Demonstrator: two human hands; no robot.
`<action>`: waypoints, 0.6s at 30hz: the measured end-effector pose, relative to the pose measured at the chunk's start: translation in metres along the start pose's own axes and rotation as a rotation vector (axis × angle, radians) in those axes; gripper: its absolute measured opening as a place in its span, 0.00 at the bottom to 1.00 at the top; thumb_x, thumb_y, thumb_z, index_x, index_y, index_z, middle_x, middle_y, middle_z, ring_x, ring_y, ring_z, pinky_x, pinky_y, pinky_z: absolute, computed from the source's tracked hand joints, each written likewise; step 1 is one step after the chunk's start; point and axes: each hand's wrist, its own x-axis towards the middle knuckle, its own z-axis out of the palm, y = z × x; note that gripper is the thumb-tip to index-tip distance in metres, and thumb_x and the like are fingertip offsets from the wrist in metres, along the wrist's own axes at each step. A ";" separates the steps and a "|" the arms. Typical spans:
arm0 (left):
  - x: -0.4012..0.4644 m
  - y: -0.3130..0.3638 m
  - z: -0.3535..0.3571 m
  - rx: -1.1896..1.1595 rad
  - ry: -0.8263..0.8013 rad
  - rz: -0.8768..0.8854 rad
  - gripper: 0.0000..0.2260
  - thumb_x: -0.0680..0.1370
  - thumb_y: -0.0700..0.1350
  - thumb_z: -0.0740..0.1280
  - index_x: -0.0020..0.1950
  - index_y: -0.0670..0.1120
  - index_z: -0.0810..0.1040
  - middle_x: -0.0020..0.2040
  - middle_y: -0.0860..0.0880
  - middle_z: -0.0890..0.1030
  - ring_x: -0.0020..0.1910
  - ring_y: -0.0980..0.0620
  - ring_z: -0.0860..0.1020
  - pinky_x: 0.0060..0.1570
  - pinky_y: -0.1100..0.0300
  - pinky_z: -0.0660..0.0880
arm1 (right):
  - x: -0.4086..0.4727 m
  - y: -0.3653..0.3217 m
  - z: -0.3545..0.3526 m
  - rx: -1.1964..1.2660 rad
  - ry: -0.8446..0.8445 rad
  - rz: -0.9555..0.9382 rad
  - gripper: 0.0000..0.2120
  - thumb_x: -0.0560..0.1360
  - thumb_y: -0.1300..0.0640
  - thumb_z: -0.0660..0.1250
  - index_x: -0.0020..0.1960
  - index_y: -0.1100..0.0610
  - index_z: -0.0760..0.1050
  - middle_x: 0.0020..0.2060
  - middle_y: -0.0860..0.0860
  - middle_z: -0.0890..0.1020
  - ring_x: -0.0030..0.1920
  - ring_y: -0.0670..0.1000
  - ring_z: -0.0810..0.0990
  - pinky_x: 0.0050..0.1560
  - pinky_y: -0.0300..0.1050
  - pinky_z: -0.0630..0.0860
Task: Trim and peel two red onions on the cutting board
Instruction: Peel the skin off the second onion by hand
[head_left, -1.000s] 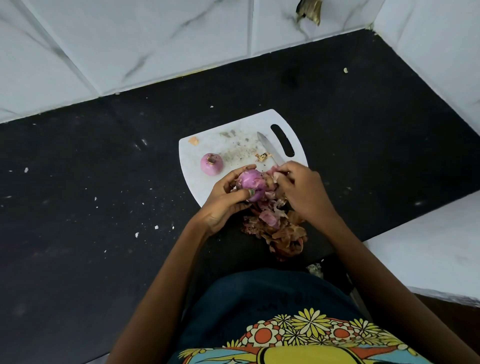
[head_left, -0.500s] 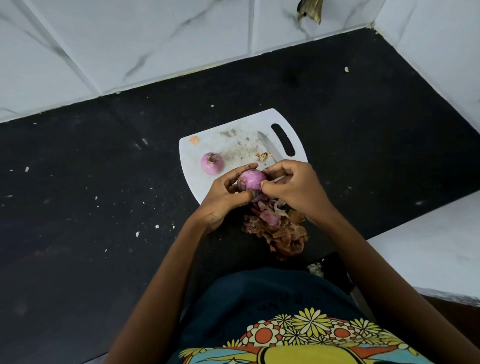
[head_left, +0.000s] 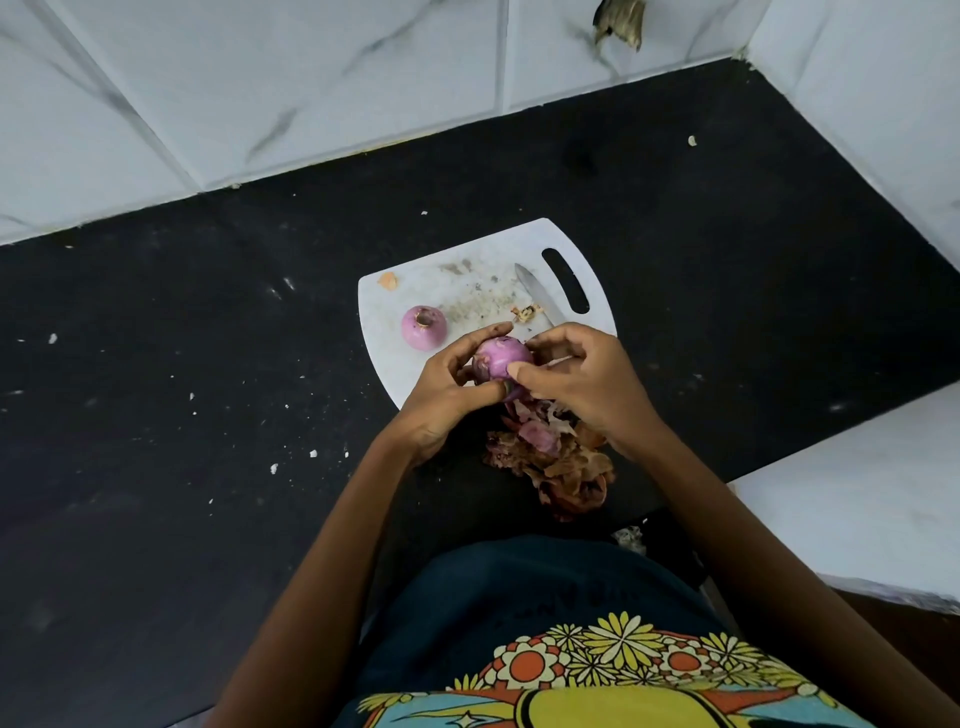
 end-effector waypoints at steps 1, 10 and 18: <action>0.000 0.000 0.001 0.023 0.004 0.005 0.31 0.63 0.43 0.74 0.66 0.51 0.76 0.62 0.44 0.79 0.61 0.44 0.78 0.61 0.45 0.75 | -0.001 -0.001 0.001 -0.057 0.014 -0.011 0.15 0.66 0.54 0.77 0.50 0.56 0.80 0.41 0.49 0.84 0.40 0.46 0.84 0.42 0.38 0.81; 0.001 -0.002 0.001 -0.074 -0.006 -0.016 0.29 0.65 0.35 0.73 0.64 0.51 0.77 0.63 0.46 0.77 0.62 0.45 0.78 0.60 0.46 0.76 | 0.005 0.006 -0.005 -0.054 0.088 -0.028 0.08 0.68 0.65 0.71 0.45 0.57 0.83 0.40 0.51 0.85 0.43 0.49 0.85 0.45 0.50 0.83; 0.002 -0.002 0.011 -0.290 0.010 -0.100 0.24 0.70 0.38 0.70 0.65 0.49 0.74 0.57 0.48 0.78 0.54 0.50 0.78 0.49 0.57 0.78 | 0.000 -0.001 0.000 0.291 0.047 0.115 0.06 0.71 0.70 0.71 0.46 0.62 0.80 0.43 0.59 0.84 0.41 0.50 0.85 0.40 0.40 0.82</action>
